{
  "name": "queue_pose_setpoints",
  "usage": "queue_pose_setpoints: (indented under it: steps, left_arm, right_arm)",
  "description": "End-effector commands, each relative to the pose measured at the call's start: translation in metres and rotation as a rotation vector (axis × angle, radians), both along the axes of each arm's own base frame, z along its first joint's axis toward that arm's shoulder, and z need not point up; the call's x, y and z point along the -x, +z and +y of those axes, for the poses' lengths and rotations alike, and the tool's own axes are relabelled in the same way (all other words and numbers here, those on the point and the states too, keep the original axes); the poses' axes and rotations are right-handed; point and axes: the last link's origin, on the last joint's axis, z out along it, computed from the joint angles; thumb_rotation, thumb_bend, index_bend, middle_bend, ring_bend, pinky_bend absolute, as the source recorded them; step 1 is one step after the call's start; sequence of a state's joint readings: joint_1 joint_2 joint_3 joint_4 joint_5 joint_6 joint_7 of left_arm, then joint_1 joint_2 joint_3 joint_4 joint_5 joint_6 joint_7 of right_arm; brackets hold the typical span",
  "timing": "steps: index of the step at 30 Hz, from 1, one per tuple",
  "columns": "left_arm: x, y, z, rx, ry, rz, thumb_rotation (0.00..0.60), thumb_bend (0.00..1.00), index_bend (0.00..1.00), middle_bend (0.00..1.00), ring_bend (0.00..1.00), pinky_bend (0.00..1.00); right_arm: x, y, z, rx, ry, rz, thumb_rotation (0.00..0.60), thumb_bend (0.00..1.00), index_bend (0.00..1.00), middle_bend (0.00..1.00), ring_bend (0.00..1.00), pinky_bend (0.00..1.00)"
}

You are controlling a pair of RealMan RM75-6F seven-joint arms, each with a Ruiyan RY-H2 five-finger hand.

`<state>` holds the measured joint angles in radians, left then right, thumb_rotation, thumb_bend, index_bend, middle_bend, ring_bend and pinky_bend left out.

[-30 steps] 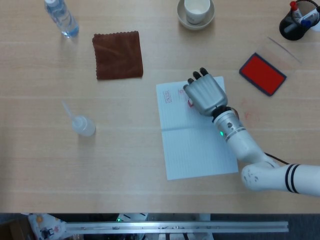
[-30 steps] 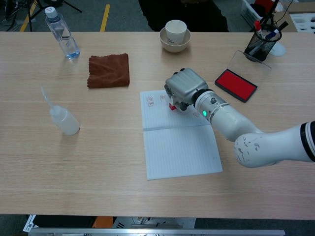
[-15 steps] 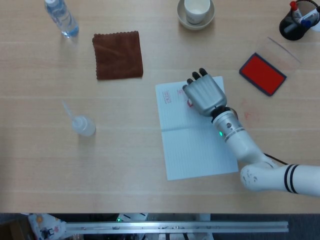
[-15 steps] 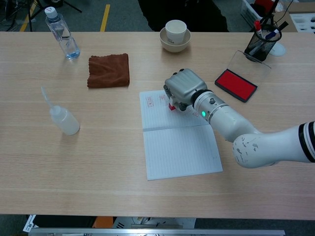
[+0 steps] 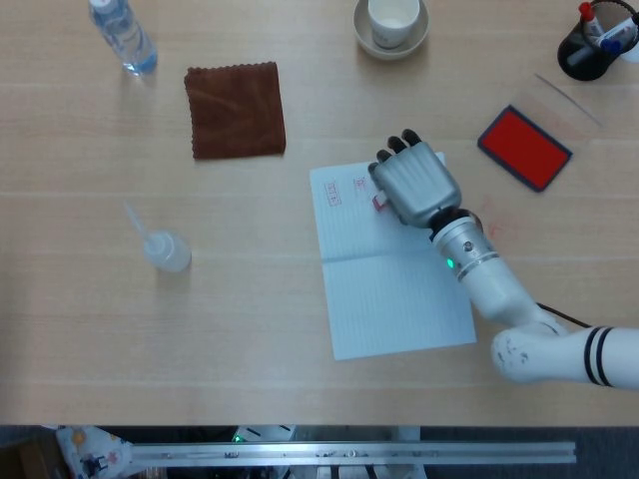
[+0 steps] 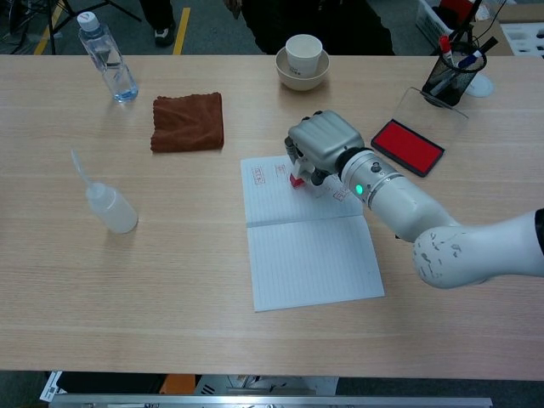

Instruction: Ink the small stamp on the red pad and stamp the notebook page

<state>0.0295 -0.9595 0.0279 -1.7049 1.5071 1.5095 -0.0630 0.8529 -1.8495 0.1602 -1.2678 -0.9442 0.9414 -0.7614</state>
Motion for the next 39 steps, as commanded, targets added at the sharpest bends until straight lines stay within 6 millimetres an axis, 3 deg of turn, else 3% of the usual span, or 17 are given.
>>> queue_pose_setpoints:
  steps: [1, 9, 18, 29, 39]
  left_arm:
    - [-0.001, 0.0, 0.0, 0.001, -0.003, 0.0, 0.6, 0.34, 0.12, 0.08, 0.02, 0.05]
    - [-0.003, -0.003, 0.001, 0.011, -0.012, 0.002, 0.6, 0.34, 0.12, 0.08, 0.02, 0.05]
    - [-0.003, -0.006, 0.0, 0.023, -0.014, 0.001, 0.6, 0.34, 0.12, 0.08, 0.02, 0.05]
    - [-0.004, -0.009, 0.0, 0.035, -0.018, -0.001, 0.6, 0.34, 0.12, 0.08, 0.02, 0.05]
    - [-0.003, -0.009, 0.0, 0.036, -0.016, -0.001, 0.6, 0.34, 0.12, 0.08, 0.02, 0.05]
  right_arm:
    - [0.003, 0.023, -0.004, 0.034, -0.01, -0.032, 0.6, 0.34, 0.63, 0.44, 0.24, 0.21]
    - [0.025, 0.065, -0.006, 0.083, -0.026, -0.01, 0.6, 0.34, 0.63, 0.44, 0.24, 0.21]
    - [0.062, 0.086, 0.005, 0.08, -0.055, 0.043, 0.6, 0.34, 0.63, 0.44, 0.24, 0.21]
    - [0.102, 0.076, 0.013, 0.054, -0.112, 0.075, 0.6, 0.34, 0.63, 0.44, 0.24, 0.21]
    - [0.116, 0.061, 0.013, 0.048, -0.131, 0.075, 0.6, 0.33, 0.63, 0.41, 0.23, 0.21]
